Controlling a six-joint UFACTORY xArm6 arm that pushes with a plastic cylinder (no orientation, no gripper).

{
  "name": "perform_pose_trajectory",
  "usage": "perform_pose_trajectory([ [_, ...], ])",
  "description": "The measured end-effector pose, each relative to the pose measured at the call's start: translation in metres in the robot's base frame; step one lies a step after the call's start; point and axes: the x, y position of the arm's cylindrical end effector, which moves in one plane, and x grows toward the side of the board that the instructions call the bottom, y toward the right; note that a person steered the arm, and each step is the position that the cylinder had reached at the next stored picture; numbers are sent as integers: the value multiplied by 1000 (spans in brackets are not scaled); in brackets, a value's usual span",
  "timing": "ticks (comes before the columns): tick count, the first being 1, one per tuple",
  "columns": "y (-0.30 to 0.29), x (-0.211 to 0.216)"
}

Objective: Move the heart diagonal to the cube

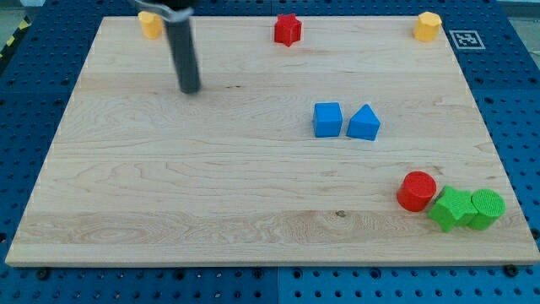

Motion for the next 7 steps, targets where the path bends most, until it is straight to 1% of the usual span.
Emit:
perform_pose_trajectory([
  [1,-64,-66],
  [2,-98,-104],
  [3,-70,-114],
  [4,-58,-129],
  [5,-98,-144],
  [7,-104,-151],
])
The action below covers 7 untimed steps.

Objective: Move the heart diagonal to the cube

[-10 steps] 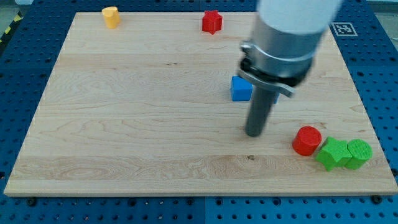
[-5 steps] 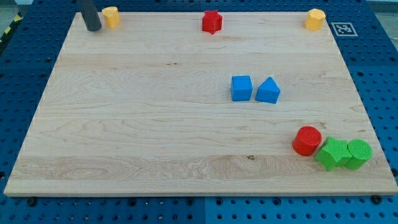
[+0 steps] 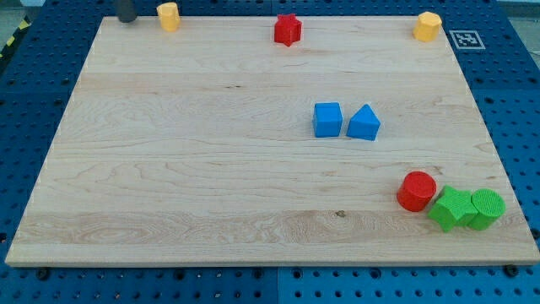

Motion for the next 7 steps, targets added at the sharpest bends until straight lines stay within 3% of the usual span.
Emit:
perform_pose_trajectory([
  [4,150,1],
  [7,209,28],
])
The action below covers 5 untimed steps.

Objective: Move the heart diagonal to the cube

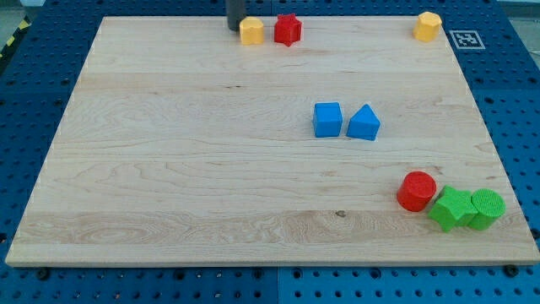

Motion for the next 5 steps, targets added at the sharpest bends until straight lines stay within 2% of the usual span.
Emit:
perform_pose_trajectory([
  [2,47,23],
  [5,49,89],
])
